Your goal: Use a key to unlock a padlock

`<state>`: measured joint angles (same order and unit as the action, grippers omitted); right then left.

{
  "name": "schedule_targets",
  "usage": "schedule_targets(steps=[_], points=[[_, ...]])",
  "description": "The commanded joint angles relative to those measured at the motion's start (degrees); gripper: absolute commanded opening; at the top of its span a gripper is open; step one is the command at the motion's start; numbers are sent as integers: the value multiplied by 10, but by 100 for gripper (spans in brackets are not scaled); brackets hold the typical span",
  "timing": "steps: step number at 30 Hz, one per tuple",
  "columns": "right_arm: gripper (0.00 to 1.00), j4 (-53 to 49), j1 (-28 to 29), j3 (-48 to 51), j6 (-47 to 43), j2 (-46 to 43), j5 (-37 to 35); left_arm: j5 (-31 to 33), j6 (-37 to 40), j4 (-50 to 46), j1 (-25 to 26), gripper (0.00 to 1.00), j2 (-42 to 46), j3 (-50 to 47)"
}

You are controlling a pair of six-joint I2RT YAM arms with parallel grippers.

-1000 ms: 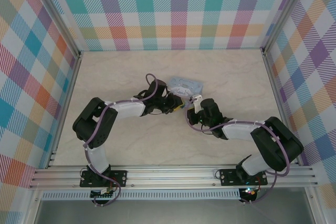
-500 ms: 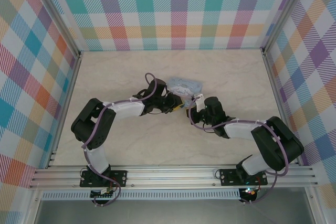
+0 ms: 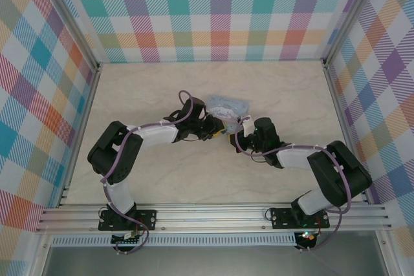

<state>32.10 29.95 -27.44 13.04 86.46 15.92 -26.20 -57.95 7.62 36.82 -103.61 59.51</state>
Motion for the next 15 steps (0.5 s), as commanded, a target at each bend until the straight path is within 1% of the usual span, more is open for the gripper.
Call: schedule_targets(steps=[1, 6, 10, 15], points=[[0, 64, 0, -22, 9, 14, 20, -52, -19, 22, 11, 17, 13, 3], [0, 76, -1, -24, 11, 19, 19, -58, -25, 25, 11, 17, 20, 2], [0, 85, -7, -23, 18, 16, 30, -54, -7, 2, 11, 17, 24, 6], [0, 89, -16, -19, 23, 5, 42, -55, 7, -4, 11, 17, 17, 3]])
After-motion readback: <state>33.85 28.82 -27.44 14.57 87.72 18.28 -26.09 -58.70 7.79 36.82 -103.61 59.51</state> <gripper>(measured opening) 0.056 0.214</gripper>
